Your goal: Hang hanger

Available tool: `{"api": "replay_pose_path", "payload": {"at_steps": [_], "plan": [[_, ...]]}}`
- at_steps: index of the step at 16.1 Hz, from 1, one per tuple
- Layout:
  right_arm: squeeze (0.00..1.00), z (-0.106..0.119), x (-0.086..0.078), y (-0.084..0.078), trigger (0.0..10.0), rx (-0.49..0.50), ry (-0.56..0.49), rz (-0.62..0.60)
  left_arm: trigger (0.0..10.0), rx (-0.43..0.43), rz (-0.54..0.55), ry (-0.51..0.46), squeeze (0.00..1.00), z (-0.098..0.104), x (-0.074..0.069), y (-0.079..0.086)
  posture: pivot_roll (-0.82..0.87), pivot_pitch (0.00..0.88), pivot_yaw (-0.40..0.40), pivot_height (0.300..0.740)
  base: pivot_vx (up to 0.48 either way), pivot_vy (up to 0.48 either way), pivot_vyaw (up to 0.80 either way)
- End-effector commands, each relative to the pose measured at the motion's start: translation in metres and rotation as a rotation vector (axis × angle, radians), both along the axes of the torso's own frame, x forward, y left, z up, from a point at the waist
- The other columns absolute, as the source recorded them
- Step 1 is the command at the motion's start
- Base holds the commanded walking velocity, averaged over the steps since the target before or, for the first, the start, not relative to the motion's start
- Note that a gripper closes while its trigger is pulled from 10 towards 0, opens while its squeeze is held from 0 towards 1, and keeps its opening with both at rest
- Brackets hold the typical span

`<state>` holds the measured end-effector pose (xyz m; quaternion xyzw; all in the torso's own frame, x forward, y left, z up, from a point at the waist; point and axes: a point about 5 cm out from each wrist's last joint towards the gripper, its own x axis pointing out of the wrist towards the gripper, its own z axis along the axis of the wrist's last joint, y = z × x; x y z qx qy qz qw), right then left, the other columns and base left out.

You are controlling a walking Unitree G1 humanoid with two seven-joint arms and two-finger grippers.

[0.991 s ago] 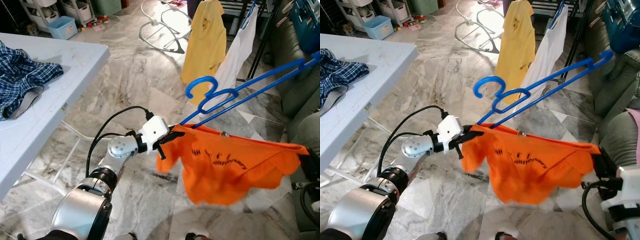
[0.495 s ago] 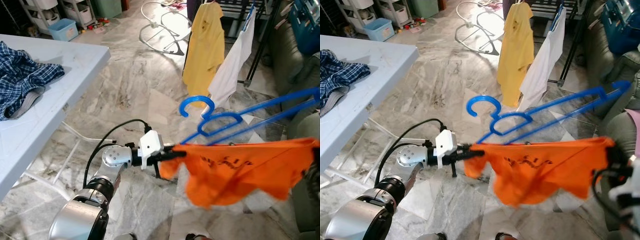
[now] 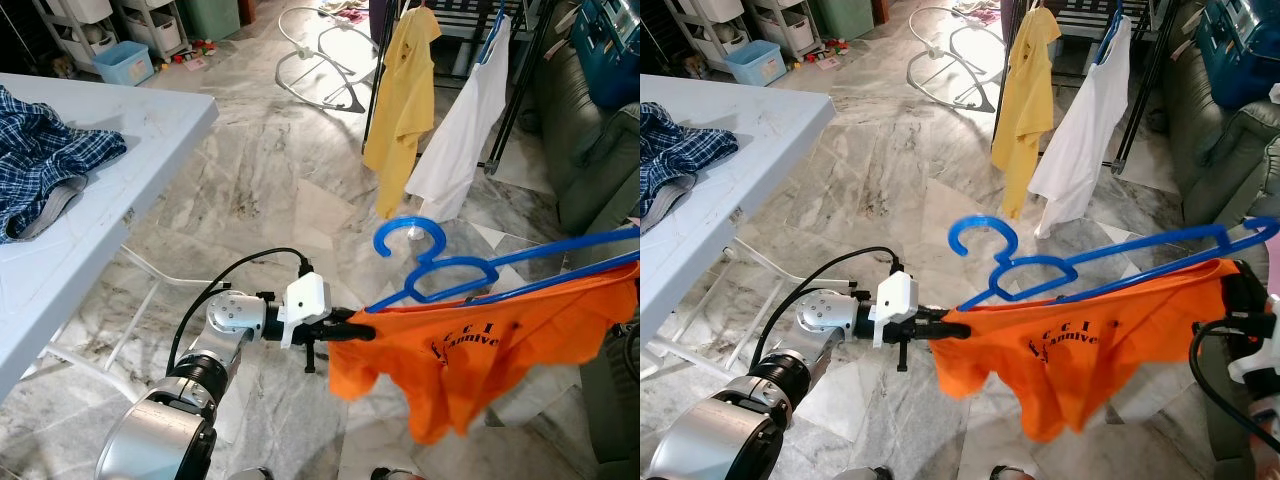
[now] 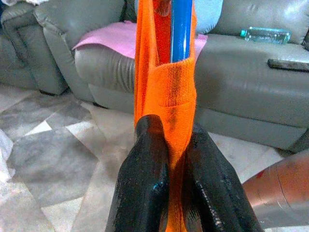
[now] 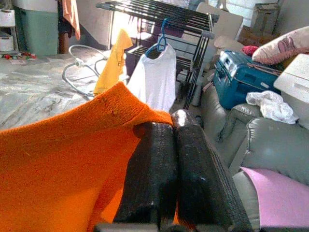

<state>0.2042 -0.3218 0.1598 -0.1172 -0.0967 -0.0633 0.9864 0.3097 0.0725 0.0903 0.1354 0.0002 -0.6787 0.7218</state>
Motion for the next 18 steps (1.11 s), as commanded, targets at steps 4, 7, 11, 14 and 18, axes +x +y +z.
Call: {"api": "replay_pose_path", "payload": {"at_steps": [4, 7, 11, 14, 18], "plan": [[0.0, 0.042, -0.01, -0.007, 0.0, -0.076, -0.13, -0.056, 0.0, 0.116, 0.075, 0.082, 0.0, -0.02, -0.003, 0.021, -0.07, 0.103, 0.027, 0.74, 0.0, 0.0, 0.0], [0.0, 0.048, -0.015, -0.006, 0.0, -0.09, -0.138, -0.064, 0.0, 0.129, 0.108, 0.102, 0.0, -0.022, -0.002, 0.024, -0.07, 0.105, 0.031, 0.74, 0.0, 0.0, 0.0], [0.0, 0.049, -0.02, -0.008, 0.0, -0.094, -0.138, -0.094, 0.0, 0.166, 0.158, 0.124, 0.0, -0.026, -0.001, 0.036, -0.08, 0.113, 0.038, 0.74, 0.0, 0.0, 0.0], [0.0, 0.052, -0.023, -0.011, 0.0, -0.1, -0.143, -0.111, 0.0, 0.21, 0.165, 0.123, 0.0, -0.032, -0.004, 0.043, -0.08, 0.118, 0.042, 0.74, 0.0, 0.0, 0.0], [0.0, 0.057, -0.026, -0.016, 0.0, -0.114, -0.147, -0.128, 0.0, 0.245, 0.177, 0.124, 0.0, -0.037, -0.007, 0.051, -0.08, 0.125, 0.045, 0.74, 0.0, 0.0, 0.0]]}}
